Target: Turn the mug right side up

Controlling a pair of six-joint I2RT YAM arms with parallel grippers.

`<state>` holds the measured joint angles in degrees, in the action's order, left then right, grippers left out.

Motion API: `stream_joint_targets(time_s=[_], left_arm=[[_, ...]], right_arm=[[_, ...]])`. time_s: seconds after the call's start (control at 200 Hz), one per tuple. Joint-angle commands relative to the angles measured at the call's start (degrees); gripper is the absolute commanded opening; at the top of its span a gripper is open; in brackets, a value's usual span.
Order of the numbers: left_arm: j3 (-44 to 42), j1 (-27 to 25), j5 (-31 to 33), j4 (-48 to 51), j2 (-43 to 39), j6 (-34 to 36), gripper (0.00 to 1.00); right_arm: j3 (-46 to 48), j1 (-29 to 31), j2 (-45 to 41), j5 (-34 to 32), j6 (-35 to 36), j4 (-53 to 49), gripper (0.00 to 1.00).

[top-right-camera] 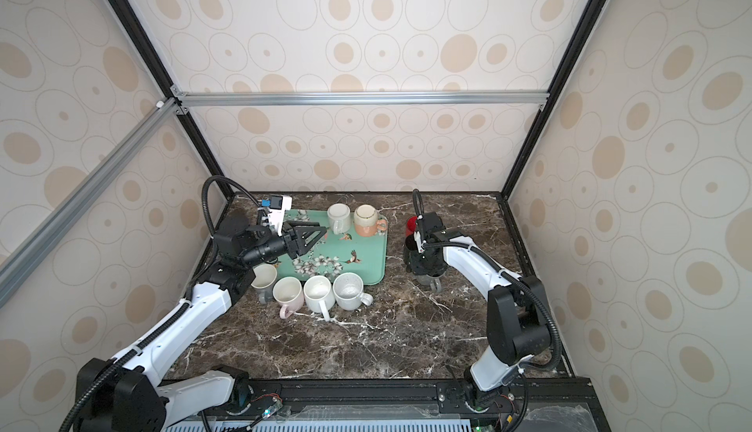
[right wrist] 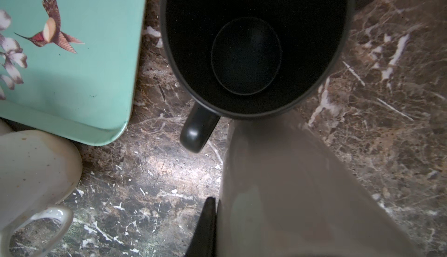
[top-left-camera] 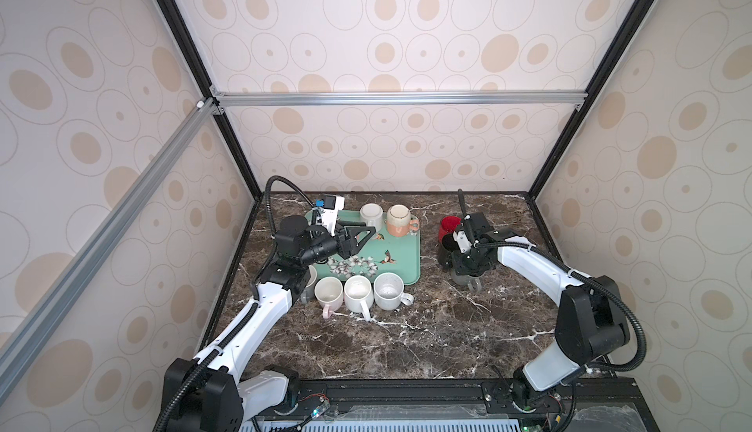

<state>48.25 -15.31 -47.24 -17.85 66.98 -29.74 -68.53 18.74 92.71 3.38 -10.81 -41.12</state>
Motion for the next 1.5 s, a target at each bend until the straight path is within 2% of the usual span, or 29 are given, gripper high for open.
stream_joint_targets(time_s=[0.0,0.145,0.305,0.405,0.59,0.83,1.015,1.195,1.496], left_arm=[[0.2,0.0,0.3,0.0,0.2,1.9,0.51],[0.3,0.0,1.9,1.4,0.6,3.0,0.50],[0.4,0.0,3.3,3.8,1.2,3.7,0.51],[0.6,0.0,5.5,5.4,1.7,4.0,0.51],[2.9,0.0,13.3,12.0,4.1,5.4,0.50],[6.5,-0.3,25.1,18.0,9.6,3.5,0.51],[11.6,-2.8,33.7,22.6,16.1,5.5,0.50],[21.8,-9.1,46.1,31.6,26.9,10.5,0.52],[33.7,-11.1,51.3,34.9,41.3,12.1,0.55]], right_arm=[[-2.9,-0.2,0.1,0.1,1.0,1.3,0.11],[-3.9,-0.2,-0.5,-0.5,1.0,0.0,0.23],[-5.2,-0.3,-2.3,-0.7,1.3,-1.4,0.31],[-6.4,-0.3,-3.7,-0.8,1.4,-2.7,0.33],[-7.8,-0.3,-7.3,-0.3,1.6,-4.2,0.34],[-4.4,-0.3,-16.0,5.7,0.9,0.3,0.36],[1.5,-0.3,-25.4,3.8,-0.8,7.1,0.39],[5.6,-0.2,-30.4,0.4,-0.7,10.6,0.41],[8.1,-0.2,-32.2,-3.4,2.5,11.1,0.41]])
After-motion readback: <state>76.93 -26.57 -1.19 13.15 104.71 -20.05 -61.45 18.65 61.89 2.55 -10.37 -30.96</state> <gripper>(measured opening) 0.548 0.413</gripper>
